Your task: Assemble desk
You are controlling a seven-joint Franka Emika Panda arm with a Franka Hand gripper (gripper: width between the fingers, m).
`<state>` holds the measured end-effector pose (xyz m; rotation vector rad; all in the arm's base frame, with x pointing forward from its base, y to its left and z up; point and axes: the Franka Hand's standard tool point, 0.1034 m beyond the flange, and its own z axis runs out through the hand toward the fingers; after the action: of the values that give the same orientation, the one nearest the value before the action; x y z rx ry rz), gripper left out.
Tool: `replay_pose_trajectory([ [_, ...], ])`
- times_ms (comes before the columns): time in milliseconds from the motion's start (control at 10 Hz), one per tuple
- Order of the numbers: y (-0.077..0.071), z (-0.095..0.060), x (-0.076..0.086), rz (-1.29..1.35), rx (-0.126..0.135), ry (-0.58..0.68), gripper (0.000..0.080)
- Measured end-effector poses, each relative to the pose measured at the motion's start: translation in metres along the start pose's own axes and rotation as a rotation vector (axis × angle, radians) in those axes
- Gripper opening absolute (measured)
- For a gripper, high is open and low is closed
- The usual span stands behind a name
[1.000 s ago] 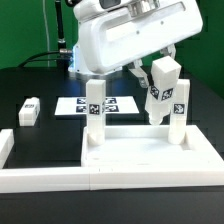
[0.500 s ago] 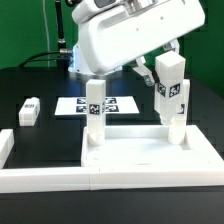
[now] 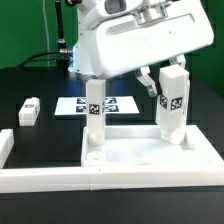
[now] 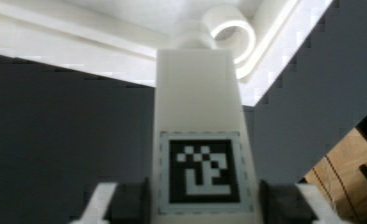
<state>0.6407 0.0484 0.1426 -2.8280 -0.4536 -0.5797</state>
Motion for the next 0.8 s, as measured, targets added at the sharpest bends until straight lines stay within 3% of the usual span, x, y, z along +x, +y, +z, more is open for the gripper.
replay_pose_trajectory([
  [100, 0.000, 0.001, 0.002, -0.019, -0.034, 0.027, 0.0290],
  [200, -0.006, 0.004, 0.001, -0.064, -0.106, 0.081, 0.0290],
  [300, -0.008, 0.004, -0.005, -0.120, -0.141, 0.102, 0.0290],
  [500, 0.010, -0.004, -0.014, -0.166, -0.232, 0.169, 0.0290],
  [600, 0.008, -0.005, -0.017, -0.165, -0.219, 0.172, 0.0290],
  [700, 0.000, -0.008, -0.015, -0.115, -0.189, 0.168, 0.0290],
  [800, -0.016, -0.011, -0.016, -0.058, -0.124, 0.113, 0.0290],
])
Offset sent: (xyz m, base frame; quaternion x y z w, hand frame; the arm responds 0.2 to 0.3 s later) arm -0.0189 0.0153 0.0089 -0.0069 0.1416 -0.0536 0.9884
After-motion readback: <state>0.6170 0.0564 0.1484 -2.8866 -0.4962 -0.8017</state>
